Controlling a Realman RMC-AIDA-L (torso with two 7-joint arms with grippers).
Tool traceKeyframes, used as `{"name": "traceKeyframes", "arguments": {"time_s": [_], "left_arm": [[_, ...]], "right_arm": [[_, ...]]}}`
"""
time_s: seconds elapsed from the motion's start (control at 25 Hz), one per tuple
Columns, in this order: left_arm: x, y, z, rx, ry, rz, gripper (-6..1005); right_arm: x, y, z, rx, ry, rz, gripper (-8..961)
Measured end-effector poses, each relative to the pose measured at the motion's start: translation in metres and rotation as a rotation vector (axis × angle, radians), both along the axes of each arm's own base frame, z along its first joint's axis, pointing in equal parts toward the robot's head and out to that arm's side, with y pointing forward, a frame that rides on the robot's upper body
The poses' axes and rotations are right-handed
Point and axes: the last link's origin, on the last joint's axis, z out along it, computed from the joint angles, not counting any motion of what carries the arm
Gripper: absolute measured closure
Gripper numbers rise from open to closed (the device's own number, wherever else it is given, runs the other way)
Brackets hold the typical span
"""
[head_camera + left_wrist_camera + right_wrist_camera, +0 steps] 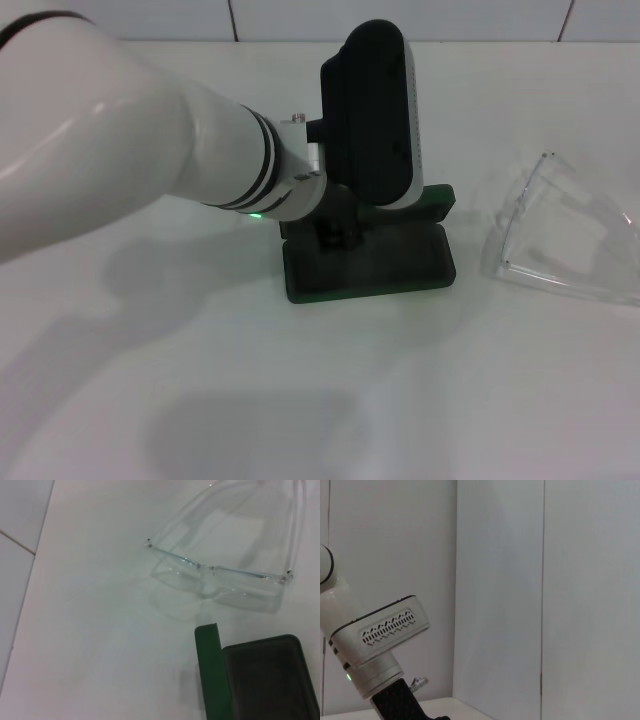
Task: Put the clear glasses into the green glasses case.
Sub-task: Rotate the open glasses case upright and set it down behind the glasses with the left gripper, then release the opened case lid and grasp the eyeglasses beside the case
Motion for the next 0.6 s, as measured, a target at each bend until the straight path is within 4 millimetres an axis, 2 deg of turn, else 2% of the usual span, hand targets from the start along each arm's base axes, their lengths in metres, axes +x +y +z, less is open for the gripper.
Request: {"name": "traceKeyframes", "arguments": {"time_s": [0.2,0.6], "left_arm": [[0.003,-0.001,0.001,0.007,-0.008,-0.012,619],[0.026,-0.017,0.016,-0.002,-0.081,-0.038,627]], "right_arm": [[0.001,-0.002,-0.001,-0.001,0.002,-0.005,107],[0.003,-0.007,0.003,0.010,0.010,-0.006,109]]}}
